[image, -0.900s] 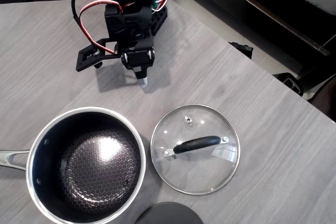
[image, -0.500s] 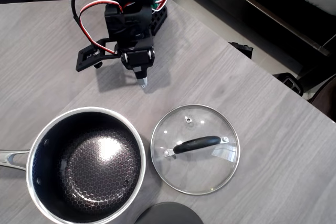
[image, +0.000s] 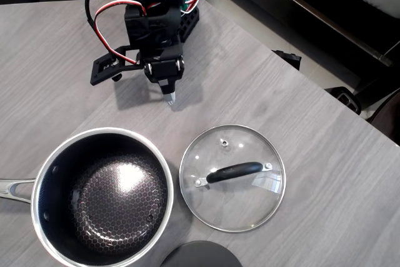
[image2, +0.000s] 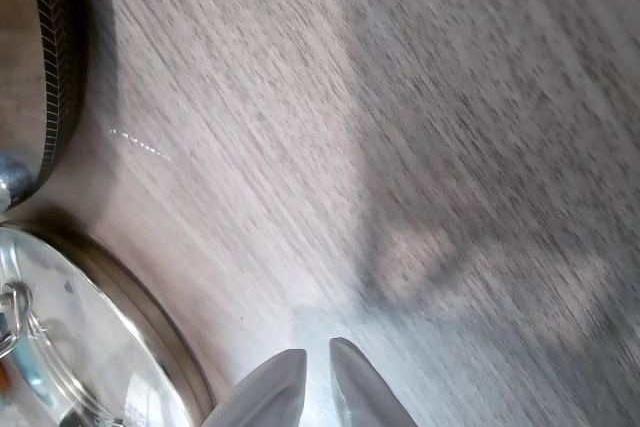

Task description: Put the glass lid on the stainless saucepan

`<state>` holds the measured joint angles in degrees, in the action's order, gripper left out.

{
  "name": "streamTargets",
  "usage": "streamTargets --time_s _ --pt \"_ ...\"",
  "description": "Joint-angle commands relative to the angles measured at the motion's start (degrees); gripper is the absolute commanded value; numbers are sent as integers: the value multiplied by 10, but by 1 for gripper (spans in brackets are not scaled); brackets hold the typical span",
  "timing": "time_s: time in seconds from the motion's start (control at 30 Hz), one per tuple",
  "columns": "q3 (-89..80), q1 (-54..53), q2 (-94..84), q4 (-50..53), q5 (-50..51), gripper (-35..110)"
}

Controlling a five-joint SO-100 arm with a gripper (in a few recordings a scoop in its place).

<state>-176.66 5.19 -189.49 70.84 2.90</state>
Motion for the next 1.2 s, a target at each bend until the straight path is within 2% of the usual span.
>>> streamTargets --time_s 0.0,1.17 --pt "-5 -3 -17 4 4 0" --pt "-5 13 -17 4 -1 0"
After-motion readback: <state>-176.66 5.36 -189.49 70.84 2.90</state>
